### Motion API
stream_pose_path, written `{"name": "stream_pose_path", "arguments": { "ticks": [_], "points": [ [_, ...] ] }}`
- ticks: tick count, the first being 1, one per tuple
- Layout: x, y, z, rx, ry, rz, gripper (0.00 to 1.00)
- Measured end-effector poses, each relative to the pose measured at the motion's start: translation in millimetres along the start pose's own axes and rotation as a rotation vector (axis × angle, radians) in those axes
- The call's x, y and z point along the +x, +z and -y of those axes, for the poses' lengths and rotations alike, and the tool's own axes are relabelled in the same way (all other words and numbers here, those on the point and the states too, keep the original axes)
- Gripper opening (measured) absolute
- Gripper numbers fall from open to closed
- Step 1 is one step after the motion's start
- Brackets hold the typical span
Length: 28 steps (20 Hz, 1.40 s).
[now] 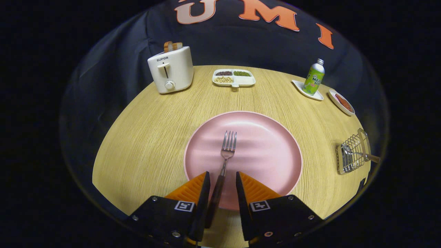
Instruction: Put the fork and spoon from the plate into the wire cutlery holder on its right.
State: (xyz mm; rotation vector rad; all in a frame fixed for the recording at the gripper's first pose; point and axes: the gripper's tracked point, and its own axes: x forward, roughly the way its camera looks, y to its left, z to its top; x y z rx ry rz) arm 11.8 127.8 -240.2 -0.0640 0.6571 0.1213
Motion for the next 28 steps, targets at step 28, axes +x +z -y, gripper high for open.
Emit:
{"name": "stream_pose_path", "arguments": {
  "ticks": [28],
  "points": [
    [-62.8,30.5,68.1,-0.001,0.010,0.004,0.05]
  ]
}}
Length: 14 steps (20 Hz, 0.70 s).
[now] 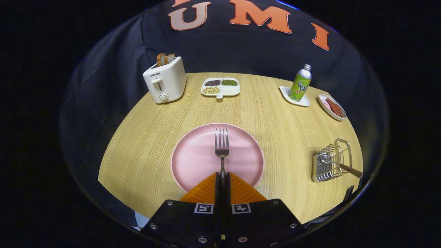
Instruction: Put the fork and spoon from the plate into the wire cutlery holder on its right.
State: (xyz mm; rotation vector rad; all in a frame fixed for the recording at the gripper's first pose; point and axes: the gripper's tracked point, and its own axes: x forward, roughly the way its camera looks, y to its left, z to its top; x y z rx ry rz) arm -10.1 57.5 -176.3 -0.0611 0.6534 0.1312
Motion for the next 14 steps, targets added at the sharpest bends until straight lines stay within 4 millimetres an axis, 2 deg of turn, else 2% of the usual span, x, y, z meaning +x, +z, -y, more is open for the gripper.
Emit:
{"name": "stream_pose_path", "arguments": {
  "ticks": [6,10,14],
  "points": [
    [-26.9,10.5,41.5,0.023,0.027,-0.038,0.05],
    [-39.0,15.3,88.1,0.024,-0.022,-0.048,0.05],
    [-53.7,8.7,126.8,0.047,-0.036,-0.098,0.05]
  ]
}}
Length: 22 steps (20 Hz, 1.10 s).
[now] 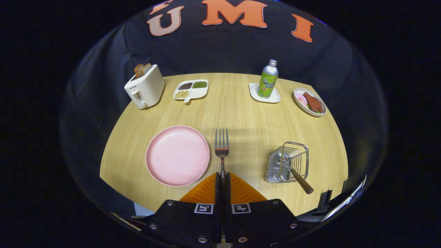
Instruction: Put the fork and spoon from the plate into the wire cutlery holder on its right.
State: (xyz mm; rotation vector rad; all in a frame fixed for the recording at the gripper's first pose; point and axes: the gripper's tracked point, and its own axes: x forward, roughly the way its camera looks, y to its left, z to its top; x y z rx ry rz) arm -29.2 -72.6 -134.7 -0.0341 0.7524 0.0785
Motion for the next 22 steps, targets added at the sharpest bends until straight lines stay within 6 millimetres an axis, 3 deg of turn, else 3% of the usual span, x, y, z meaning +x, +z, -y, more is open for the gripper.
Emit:
{"name": "stream_pose_path", "arguments": {
  "ticks": [5,9,16,22],
  "points": [
    [-17.1,-1.3,51.3,0.025,-0.058,-0.033,0.05],
    [-29.6,-0.1,80.7,0.024,-0.090,-0.058,0.05],
    [-36.1,-1.1,115.6,0.050,-0.102,-0.141,0.05],
    [-23.9,-6.6,135.6,-0.022,-0.105,-0.260,0.05]
  ]
}}
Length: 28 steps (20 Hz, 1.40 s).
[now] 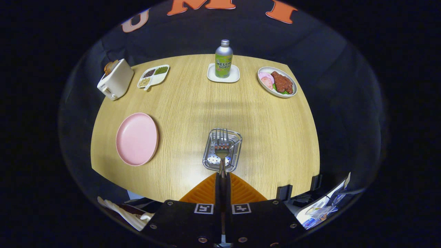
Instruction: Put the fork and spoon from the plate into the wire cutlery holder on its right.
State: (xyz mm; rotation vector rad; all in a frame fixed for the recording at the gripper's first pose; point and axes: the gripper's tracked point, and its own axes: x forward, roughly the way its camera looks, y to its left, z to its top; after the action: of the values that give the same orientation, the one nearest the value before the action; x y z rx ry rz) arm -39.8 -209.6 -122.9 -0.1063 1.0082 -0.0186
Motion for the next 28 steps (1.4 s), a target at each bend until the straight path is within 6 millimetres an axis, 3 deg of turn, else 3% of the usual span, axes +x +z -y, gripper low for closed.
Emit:
{"name": "stream_pose_path", "arguments": {
  "ticks": [10,17,22,24,25,28],
  "points": [
    [35.1,-7.9,2.5,-0.105,0.011,-0.205,0.05],
    [46.6,0.9,-5.0,-0.111,0.015,-0.245,0.06],
    [43.1,14.2,-8.6,-0.082,0.022,-0.201,0.14],
    [40.3,18.3,-9.3,-0.061,0.032,-0.159,0.30],
    [37.6,20.7,-11.1,-0.050,0.038,-0.131,0.47],
    [28.8,28.6,-9.7,-0.012,0.033,-0.042,0.77]
  ]
}}
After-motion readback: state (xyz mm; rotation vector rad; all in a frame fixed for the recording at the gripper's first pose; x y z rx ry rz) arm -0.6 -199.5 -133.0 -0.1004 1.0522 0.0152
